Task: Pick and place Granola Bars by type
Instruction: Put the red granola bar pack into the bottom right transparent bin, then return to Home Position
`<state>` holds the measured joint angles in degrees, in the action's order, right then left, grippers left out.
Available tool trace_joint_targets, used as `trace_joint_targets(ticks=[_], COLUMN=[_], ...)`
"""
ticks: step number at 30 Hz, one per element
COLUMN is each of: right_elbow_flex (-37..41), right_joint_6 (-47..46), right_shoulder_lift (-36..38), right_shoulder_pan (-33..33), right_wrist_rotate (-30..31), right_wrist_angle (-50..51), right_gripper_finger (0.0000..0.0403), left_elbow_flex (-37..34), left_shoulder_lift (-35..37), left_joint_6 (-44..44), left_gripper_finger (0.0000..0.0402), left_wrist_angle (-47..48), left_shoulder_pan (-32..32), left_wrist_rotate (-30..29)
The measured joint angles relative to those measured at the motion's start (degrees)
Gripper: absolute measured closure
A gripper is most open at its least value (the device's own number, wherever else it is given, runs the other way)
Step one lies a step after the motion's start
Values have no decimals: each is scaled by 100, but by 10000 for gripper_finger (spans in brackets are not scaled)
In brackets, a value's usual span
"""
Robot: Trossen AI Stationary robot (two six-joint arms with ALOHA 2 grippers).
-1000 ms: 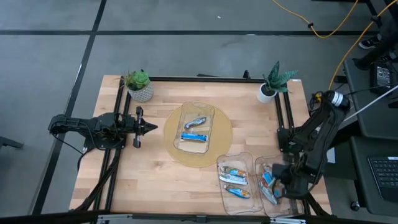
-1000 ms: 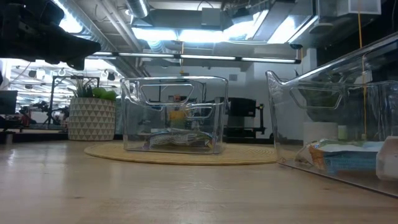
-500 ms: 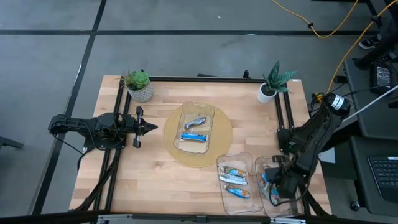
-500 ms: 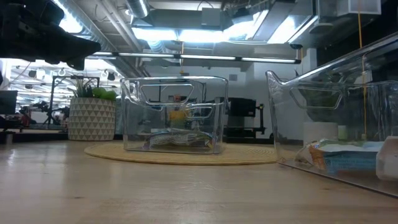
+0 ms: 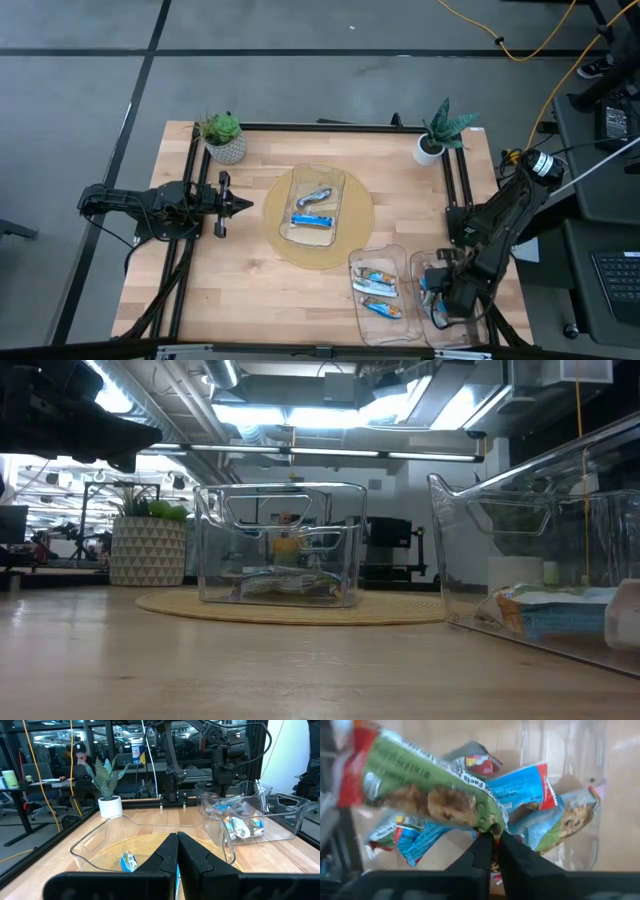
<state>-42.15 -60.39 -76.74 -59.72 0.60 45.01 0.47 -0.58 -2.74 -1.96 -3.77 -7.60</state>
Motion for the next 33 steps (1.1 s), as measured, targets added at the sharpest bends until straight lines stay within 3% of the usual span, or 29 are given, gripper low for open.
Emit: trace_joint_targets(ticks=[6, 11, 17, 21, 26, 30, 33], right_elbow_flex=[-347, -856, -1620, -2112, -2669, -2835, -2835], right_joint_6=[-34, -37, 665, 1849, 3901, 5738, 6923], right_shoulder_lift=[85, 268, 458, 629, 840, 1043, 1132], right_shoulder_pan=[0, 9, 13, 257, 1051, 1975, 2722], right_wrist_rotate=[487, 1122, 2163, 2840, 3522, 3488, 2964], right_wrist_angle=[149, 1051, 1817, 1808, 1428, 164, -1092], right_gripper_finger=[313, 249, 196, 182, 185, 196, 207], left_elbow_flex=[2, 0, 0, 1, 0, 2, 1], left_shoulder_lift=[0, 0, 0, 1, 0, 1, 1], left_joint_6=[2, 0, 0, 0, 0, 0, 0], left_gripper_finger=[400, 400, 400, 400, 400, 400, 400], left_wrist_angle=[0, 0, 0, 0, 0, 0, 0], left_shoulder_pan=[0, 2, 0, 1, 0, 0, 1], left_wrist_rotate=[0, 0, 0, 0, 0, 0, 0])
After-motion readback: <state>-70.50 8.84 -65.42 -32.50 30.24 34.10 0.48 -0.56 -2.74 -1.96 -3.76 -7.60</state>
